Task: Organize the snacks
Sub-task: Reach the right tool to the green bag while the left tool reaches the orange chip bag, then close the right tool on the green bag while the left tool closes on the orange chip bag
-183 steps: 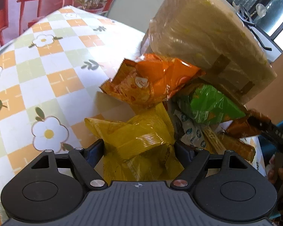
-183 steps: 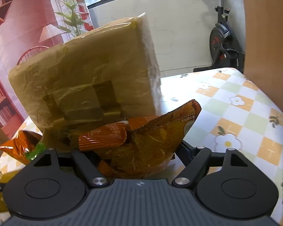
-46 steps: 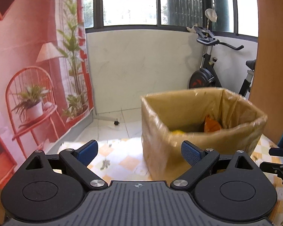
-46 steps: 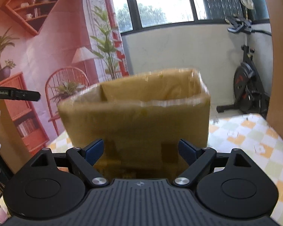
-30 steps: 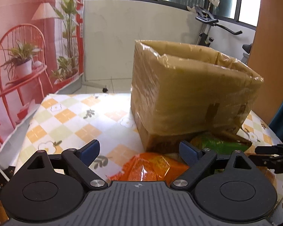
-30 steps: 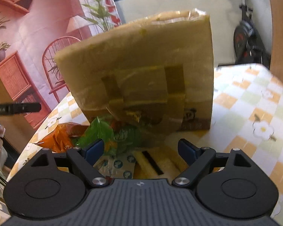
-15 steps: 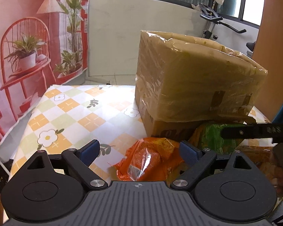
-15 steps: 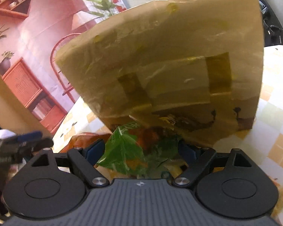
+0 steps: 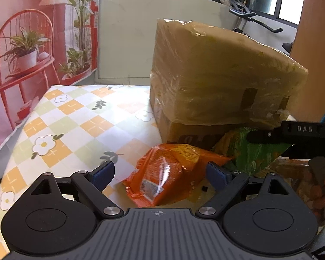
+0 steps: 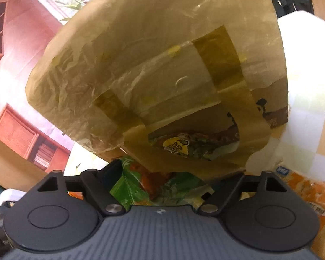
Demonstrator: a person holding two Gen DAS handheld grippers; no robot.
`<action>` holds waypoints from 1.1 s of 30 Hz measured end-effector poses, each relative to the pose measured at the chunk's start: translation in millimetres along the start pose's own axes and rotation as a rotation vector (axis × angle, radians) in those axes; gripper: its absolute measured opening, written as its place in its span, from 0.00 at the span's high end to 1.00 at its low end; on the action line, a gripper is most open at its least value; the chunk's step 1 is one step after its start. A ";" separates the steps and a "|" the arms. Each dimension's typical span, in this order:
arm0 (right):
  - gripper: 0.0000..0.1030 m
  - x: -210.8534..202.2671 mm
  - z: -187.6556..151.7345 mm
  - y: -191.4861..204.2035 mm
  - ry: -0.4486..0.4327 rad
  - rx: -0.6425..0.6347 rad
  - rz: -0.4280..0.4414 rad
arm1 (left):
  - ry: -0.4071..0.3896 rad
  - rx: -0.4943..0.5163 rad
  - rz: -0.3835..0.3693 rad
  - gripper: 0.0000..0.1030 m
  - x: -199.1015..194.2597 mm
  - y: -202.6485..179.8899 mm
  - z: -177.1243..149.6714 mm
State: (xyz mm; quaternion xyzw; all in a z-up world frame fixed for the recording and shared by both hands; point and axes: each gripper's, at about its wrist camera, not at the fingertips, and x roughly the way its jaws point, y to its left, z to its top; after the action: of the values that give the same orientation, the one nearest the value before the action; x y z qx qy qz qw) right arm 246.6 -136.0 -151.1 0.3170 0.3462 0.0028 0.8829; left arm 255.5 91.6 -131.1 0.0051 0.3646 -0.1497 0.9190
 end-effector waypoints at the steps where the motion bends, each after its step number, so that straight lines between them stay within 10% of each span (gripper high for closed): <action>1: 0.29 -3.0 -1.9 -0.5 -0.009 -0.006 -0.002 | 0.002 0.006 -0.004 0.10 1.1 -1.5 -0.2; 20: 0.35 -20.3 -12.2 -7.0 -0.077 -0.017 -0.001 | 0.015 0.105 0.059 0.11 30.9 -15.3 -10.0; 23: 0.35 -24.2 -13.0 -9.2 -0.084 -0.016 -0.002 | 0.035 0.091 0.024 0.27 32.4 -14.6 -11.4; 33: 0.36 -35.4 -16.1 -11.8 -0.105 -0.009 0.019 | -0.015 0.027 0.022 0.36 7.2 -8.5 -15.5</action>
State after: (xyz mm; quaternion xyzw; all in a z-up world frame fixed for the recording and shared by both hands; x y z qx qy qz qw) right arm 207.3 -144.4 -145.1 0.3159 0.2966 -0.0037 0.9012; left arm 247.7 83.4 -146.5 0.0203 0.3558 -0.1446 0.9231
